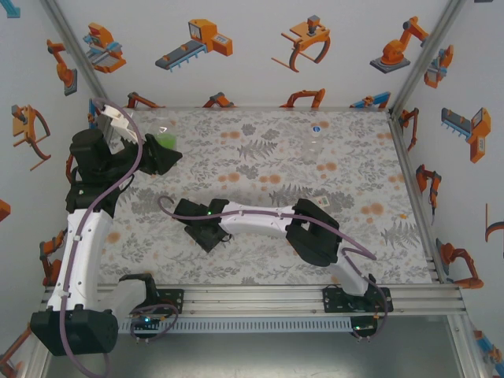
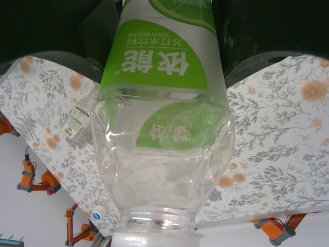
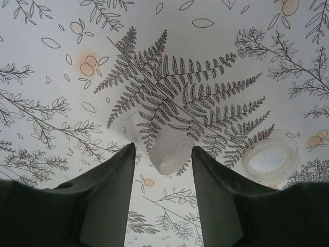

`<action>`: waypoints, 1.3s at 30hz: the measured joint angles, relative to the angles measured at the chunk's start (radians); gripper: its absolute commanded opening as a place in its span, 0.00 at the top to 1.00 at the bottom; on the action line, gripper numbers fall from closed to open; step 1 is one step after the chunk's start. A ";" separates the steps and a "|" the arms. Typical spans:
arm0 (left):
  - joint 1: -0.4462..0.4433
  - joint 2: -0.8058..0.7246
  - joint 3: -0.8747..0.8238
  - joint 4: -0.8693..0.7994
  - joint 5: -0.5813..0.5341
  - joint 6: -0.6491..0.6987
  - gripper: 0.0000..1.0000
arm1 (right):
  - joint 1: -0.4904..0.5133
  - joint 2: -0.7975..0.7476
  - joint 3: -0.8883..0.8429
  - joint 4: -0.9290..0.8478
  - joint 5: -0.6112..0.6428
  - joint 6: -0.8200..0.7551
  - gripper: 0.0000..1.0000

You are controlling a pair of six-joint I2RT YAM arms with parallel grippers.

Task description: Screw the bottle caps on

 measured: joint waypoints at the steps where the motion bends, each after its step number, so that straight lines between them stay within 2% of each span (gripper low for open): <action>1: 0.000 0.000 0.000 0.000 0.000 0.000 0.85 | 0.000 0.000 0.000 0.000 0.000 0.000 0.54; 8: 0.000 0.000 0.000 0.000 0.000 0.000 0.85 | -0.011 0.002 -0.020 0.004 -0.023 0.019 0.61; 17: 0.000 0.002 0.000 0.000 0.000 0.000 0.85 | -0.034 -0.019 -0.072 0.062 -0.075 0.053 0.77; 22: 0.000 0.005 0.000 0.000 0.000 0.000 0.85 | -0.076 -0.047 -0.118 0.109 -0.133 0.073 0.80; 27: 0.000 0.005 0.000 0.000 0.000 0.000 0.85 | -0.195 -0.069 -0.140 0.151 -0.251 0.089 0.80; 34: -0.004 0.005 0.000 0.005 0.000 -0.014 0.87 | -0.474 -0.119 -0.174 0.286 -0.492 0.176 0.80; 39: -0.053 0.000 -0.027 0.027 -0.003 -0.031 0.87 | -0.639 -0.117 -0.219 0.370 -0.632 0.251 0.79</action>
